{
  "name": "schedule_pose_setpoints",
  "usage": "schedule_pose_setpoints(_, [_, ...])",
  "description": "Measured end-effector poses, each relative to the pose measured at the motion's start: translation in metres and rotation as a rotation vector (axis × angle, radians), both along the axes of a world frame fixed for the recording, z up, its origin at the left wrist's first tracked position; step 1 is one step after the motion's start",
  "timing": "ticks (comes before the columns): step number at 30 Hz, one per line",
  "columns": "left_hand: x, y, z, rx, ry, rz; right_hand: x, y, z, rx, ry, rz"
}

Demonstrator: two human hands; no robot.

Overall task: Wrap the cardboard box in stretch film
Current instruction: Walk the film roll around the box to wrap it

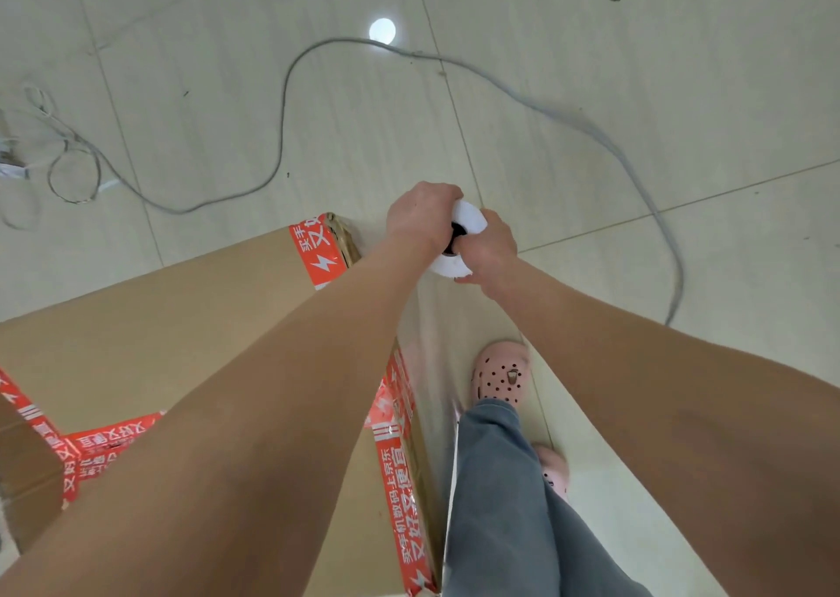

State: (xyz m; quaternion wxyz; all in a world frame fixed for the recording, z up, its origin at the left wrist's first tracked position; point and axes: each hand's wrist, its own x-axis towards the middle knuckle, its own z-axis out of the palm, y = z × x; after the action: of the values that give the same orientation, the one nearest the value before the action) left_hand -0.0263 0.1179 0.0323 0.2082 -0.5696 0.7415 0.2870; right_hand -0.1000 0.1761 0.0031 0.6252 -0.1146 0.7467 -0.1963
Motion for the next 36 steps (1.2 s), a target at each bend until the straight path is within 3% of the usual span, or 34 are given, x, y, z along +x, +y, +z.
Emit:
schedule_pose_setpoints(4, [0.001,-0.013,-0.002,-0.042,-0.056,-0.060,-0.008,-0.015,0.000,-0.118,0.155,0.156])
schedule_pose_setpoints(9, [0.018,-0.031,-0.003,-0.076,-0.086,0.104,-0.007,-0.044,0.005,-0.281,0.310,0.426])
schedule_pose_setpoints(13, [0.036,-0.047,0.002,-0.107,-0.212,0.156,0.003,-0.050,0.007,-0.274,0.240,0.299])
schedule_pose_setpoints(16, [0.042,-0.053,0.001,-0.087,-0.228,0.187,0.015,-0.050,0.007,-0.043,-0.028,0.086])
schedule_pose_setpoints(18, [0.041,-0.055,-0.004,-0.066,-0.190,0.194,0.020,-0.052,0.006,0.000,-0.137,-0.028])
schedule_pose_setpoints(22, [0.037,-0.061,-0.012,0.025,-0.042,0.153,0.017,-0.062,-0.001,-0.064,-0.047,0.020])
schedule_pose_setpoints(25, [0.040,-0.066,-0.017,0.022,-0.005,0.256,0.015,-0.073,-0.001,-0.112,0.022,0.090])
schedule_pose_setpoints(33, [0.071,-0.082,-0.010,-0.001,-0.024,0.469,0.037,-0.094,0.001,-0.336,0.112,0.256])
schedule_pose_setpoints(36, [0.089,-0.091,-0.009,-0.030,-0.071,0.497,0.054,-0.100,0.001,-0.373,0.109,0.168])
